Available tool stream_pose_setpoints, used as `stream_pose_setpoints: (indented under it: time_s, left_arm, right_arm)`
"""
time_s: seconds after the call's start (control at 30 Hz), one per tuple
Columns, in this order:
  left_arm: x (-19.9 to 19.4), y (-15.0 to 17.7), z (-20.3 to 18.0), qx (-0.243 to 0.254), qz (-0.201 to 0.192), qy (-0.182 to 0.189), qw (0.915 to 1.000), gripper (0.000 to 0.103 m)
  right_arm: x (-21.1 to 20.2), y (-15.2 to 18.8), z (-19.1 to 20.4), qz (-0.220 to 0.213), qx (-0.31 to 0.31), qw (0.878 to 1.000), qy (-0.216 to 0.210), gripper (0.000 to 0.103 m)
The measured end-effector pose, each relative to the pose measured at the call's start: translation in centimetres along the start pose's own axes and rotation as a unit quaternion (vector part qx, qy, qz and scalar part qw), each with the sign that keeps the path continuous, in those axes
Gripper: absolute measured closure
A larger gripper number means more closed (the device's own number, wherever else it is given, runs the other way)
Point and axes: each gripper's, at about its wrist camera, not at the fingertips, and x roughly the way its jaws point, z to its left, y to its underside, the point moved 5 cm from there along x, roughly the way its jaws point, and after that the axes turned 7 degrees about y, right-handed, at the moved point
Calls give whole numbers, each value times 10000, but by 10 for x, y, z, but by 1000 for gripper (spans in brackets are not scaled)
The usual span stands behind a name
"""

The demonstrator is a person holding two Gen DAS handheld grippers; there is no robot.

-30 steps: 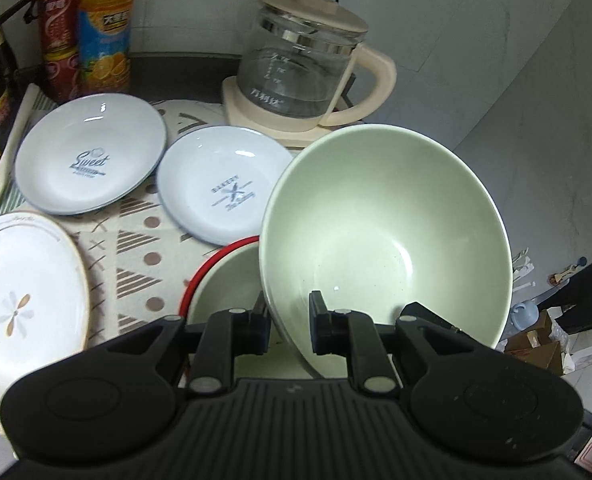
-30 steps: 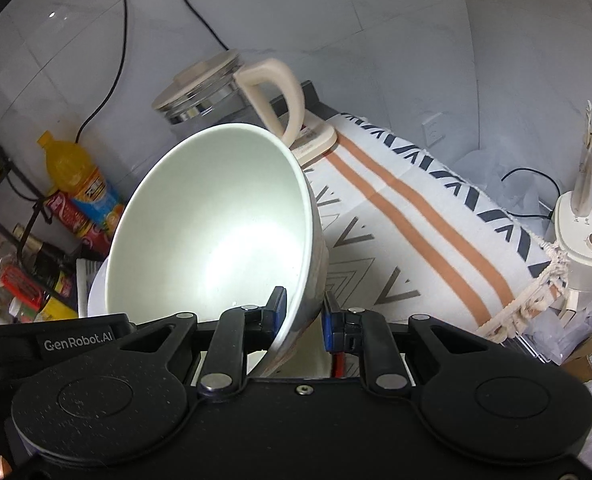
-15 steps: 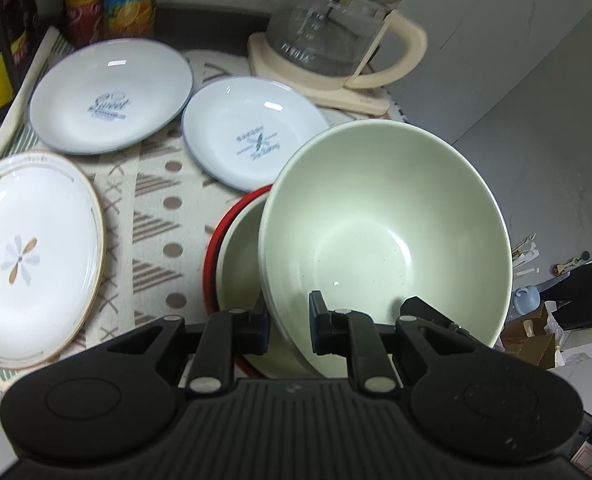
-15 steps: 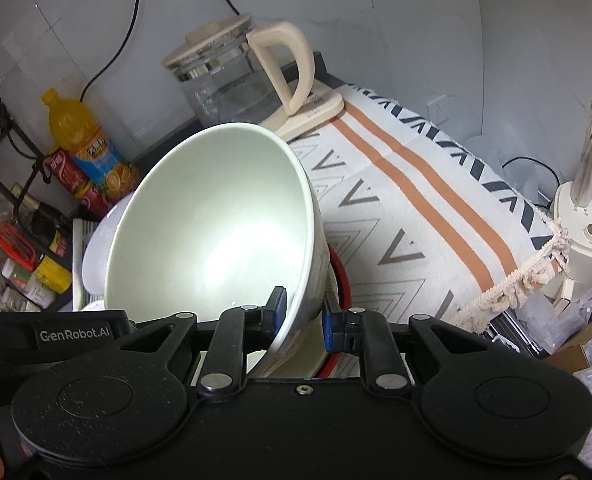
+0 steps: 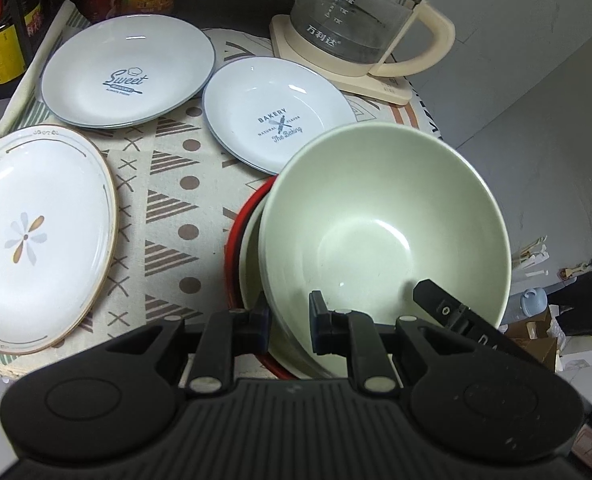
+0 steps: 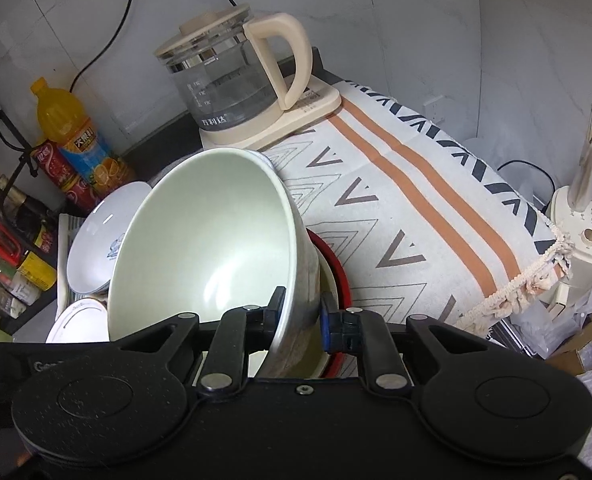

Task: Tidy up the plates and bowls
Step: 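Lift the small green bowl with both grippers and carry it onto the bowl stack, then lower the small bowl into the stack and open both grippers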

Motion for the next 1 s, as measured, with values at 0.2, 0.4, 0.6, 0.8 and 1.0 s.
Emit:
stream_pose_setpoints:
  time_s: [0.2,0.4,0.6,0.8,1.0]
  left_arm:
    - [-5,-6,3,-64,-106,-36,9999,87]
    - [-8,-9,6,-81,-155,-32,9998,87]
    - [-13,-10,11,-88,-257,-137,9995,86]
    - [-12,-12,21,-197,-277,-213,9992,85]
    - [-15,-14,22,-228,-344,-251,9988,80]
  right_arm:
    - [5,-1,3,83,-70,9999,41,87]
    - [12,-1,6,146,-103,9998,83,88]
    - [14,-1,6,212,-134,9996,112,88]
    - [12,-4,7,288,-120,9995,86,84]
    - [-2,-7,7,178,-97,9998,-39,73]
